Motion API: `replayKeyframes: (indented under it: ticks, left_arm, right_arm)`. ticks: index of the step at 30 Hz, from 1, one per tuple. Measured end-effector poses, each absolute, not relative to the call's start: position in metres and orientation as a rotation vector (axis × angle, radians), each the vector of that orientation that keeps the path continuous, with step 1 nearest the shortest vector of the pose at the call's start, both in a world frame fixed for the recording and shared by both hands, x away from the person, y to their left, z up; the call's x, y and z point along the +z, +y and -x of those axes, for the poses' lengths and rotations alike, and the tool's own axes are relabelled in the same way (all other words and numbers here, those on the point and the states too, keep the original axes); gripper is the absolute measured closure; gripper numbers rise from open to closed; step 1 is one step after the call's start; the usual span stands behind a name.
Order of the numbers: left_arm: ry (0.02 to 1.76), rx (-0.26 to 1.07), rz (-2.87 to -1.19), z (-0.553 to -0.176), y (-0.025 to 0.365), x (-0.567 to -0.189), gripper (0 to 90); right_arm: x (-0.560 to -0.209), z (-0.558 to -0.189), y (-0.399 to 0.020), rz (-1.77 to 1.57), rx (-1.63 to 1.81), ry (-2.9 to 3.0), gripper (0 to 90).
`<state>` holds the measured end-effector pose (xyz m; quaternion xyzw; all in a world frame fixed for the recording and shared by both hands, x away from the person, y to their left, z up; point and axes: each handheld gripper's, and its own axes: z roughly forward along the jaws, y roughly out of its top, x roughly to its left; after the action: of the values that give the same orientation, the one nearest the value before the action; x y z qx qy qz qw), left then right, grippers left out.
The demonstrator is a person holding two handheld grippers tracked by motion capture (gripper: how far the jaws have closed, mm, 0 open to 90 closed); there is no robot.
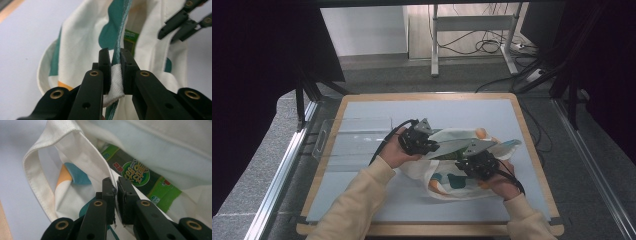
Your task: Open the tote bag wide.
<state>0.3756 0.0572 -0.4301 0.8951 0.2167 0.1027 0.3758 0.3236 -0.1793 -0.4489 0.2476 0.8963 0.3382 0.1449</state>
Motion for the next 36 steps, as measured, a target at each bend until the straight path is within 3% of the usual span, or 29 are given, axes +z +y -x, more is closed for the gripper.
replayKeyframes:
  ticks: [36]
  left_arm:
    - [0.731, 0.38, -2.279, -0.417, 0.064, -0.433, 82.0]
  right_arm:
    - [-0.456, -0.307, -0.186, -0.699, 0.999, 2.644, 85.1]
